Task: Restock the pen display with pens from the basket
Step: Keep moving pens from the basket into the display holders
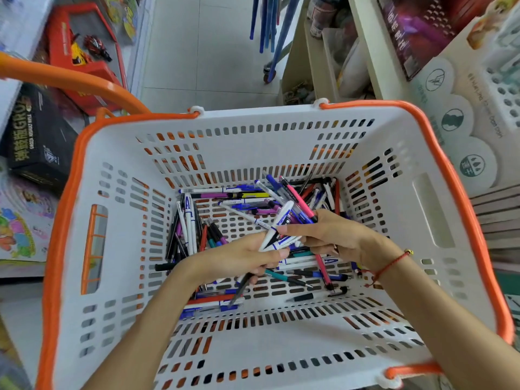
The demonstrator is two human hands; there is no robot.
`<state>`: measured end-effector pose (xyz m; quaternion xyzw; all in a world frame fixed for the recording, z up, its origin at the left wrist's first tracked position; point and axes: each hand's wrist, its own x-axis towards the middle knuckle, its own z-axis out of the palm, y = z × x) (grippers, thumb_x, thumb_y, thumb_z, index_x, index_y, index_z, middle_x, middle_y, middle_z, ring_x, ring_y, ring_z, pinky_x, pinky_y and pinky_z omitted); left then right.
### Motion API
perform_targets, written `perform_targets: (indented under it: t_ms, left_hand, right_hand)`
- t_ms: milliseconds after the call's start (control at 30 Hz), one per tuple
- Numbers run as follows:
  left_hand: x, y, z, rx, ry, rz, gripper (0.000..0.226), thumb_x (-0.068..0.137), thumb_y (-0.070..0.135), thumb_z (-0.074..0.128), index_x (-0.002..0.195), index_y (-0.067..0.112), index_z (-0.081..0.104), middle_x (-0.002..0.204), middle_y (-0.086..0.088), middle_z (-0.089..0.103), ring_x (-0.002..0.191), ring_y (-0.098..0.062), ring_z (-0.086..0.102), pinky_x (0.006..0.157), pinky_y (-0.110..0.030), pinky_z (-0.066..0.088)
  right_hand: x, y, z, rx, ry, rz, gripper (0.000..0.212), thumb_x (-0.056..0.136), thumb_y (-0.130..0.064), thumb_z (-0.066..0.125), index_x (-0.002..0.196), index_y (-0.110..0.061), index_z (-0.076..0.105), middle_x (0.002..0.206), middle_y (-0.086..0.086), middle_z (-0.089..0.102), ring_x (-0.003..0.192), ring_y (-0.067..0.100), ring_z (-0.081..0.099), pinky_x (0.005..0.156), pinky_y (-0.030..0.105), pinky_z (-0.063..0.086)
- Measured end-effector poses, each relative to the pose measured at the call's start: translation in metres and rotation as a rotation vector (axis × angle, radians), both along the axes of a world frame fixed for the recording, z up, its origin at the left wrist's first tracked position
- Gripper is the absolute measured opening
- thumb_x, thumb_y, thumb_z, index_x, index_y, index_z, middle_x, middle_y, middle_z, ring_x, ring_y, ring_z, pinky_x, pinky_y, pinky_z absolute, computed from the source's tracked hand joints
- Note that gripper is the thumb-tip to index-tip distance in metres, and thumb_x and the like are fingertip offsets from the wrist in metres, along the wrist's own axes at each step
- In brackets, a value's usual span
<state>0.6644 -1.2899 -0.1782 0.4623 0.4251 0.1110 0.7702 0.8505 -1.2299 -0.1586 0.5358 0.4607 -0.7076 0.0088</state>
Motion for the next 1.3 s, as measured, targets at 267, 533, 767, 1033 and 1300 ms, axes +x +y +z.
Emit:
perform_targets:
  t_ms: [267,533,767,1033,1300]
  left_hand:
    - [-0.028,0.003,-0.016,-0.009,0.209,0.183,0.028,0.101,0.038,0.039,0.092,0.015,0.051,0.063,0.009,0.039,0.044,0.000,0.032,0.043,-0.013,0.029]
    - [0.003,0.010,-0.003,-0.369,-0.275,0.978,0.048,0.071,0.046,0.069,0.106,0.013,0.064,0.059,0.008,0.021,0.042,-0.004,0.020,0.036,-0.013,0.018]
    - [0.001,0.010,-0.011,-0.070,-0.208,1.145,0.033,0.097,0.035,0.048,0.104,0.009,0.067,0.059,0.007,0.026,0.044,-0.003,0.024,0.037,-0.013,0.022]
    - [0.006,0.010,-0.001,-0.075,-0.417,1.355,0.020,0.088,0.022,0.053,0.087,0.012,0.070,0.053,0.008,0.027,0.041,-0.003,0.021,0.038,-0.018,0.012]
    - [-0.018,0.013,-0.017,-0.092,0.105,1.179,0.036,0.098,0.037,0.053,0.069,0.014,0.051,0.060,0.003,0.048,0.057,-0.011,0.046,0.052,-0.020,0.040]
  right_hand:
    - [0.012,0.009,0.014,0.194,0.019,-0.570,0.026,0.087,-0.020,0.066,0.104,-0.004,0.054,0.054,-0.004,0.051,0.037,0.004,0.029,0.033,0.013,0.027]
    - [-0.029,-0.035,0.005,0.259,0.104,-0.929,0.027,0.098,-0.022,0.055,0.115,-0.002,0.060,0.050,-0.002,0.052,0.037,0.005,0.022,0.037,0.015,0.025]
    - [-0.036,-0.051,0.000,-0.216,0.270,-0.579,0.006,0.097,-0.016,0.057,0.094,-0.011,0.056,0.074,0.004,0.060,0.040,0.004,0.023,0.035,0.014,0.020]
    - [-0.051,-0.054,-0.003,-0.215,0.345,-0.709,0.018,0.092,-0.022,0.063,0.077,-0.012,0.059,0.071,0.003,0.049,0.041,0.005,0.020,0.036,0.015,0.022]
    - [-0.043,-0.043,-0.002,-0.160,0.172,-0.515,0.020,0.102,-0.027,0.047,0.090,-0.010,0.049,0.071,0.003,0.048,0.042,0.006,0.022,0.036,0.016,0.019]
